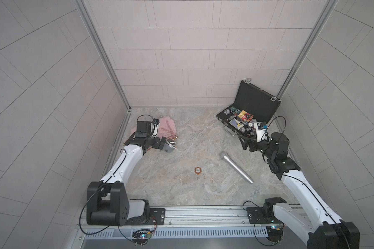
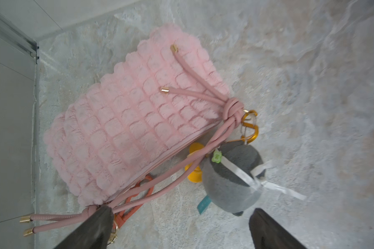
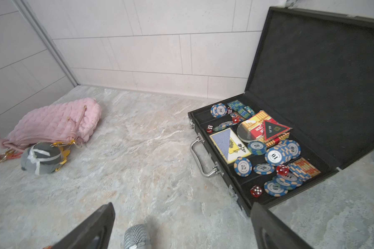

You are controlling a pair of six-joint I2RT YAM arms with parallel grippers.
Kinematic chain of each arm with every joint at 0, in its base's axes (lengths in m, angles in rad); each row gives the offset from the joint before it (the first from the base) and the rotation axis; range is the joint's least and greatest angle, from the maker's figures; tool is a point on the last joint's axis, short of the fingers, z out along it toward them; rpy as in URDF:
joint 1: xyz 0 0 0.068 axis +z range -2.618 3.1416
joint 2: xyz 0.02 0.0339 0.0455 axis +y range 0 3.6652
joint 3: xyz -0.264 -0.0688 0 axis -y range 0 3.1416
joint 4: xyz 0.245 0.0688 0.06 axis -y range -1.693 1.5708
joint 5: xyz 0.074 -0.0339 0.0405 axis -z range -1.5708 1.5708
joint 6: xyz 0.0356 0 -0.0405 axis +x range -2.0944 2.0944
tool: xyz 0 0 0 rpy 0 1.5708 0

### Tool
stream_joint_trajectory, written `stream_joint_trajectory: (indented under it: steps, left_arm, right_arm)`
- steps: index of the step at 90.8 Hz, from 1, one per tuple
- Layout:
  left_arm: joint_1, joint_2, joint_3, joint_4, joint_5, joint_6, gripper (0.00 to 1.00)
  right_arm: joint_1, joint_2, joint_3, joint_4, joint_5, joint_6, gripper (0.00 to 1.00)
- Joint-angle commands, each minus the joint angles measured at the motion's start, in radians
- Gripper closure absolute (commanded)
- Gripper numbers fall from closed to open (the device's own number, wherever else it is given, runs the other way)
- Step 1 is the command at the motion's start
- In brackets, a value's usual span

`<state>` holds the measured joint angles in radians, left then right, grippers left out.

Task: Remove the decoration from the bag
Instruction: Pick up the bag from the center of the board.

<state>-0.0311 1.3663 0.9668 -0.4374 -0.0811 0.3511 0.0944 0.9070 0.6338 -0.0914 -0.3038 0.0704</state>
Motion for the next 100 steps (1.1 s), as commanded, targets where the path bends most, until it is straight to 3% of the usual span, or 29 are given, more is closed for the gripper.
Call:
stream_joint_trajectory:
  steps: [1, 21, 37, 54, 73, 87, 100]
  left_arm:
    - [0.029, 0.084, 0.075, -0.104, -0.039, 0.124, 0.0]
    - [0.046, 0.203, 0.149, -0.148, -0.041, 0.317, 0.0]
    - [0.047, 0.259, 0.166, -0.158, 0.049, 0.437, 0.0]
    - [0.041, 0.3, 0.158, -0.041, 0.07, 0.489, 0.0]
    - [0.039, 0.365, 0.137, 0.127, -0.011, 0.558, 0.0]
    - [0.041, 0.433, 0.177, 0.124, -0.03, 0.59, 0.0]
    - [0.041, 0.467, 0.191, 0.147, -0.075, 0.596, 0.07]
  right_arm:
    - [0.022, -0.02, -0.002, -0.085, -0.015, -0.044, 0.0]
    - [0.044, -0.011, -0.043, -0.084, -0.007, -0.058, 0.0]
    - [0.068, 0.034, -0.039, -0.056, -0.003, -0.055, 0.0]
    - [0.085, 0.061, -0.039, -0.045, 0.012, -0.054, 0.0]
    - [0.088, 0.065, -0.038, -0.041, 0.025, -0.053, 0.0]
    - [0.088, 0.07, -0.04, -0.042, 0.028, -0.055, 0.0]
    - [0.088, 0.075, -0.039, -0.04, 0.03, -0.054, 0.01]
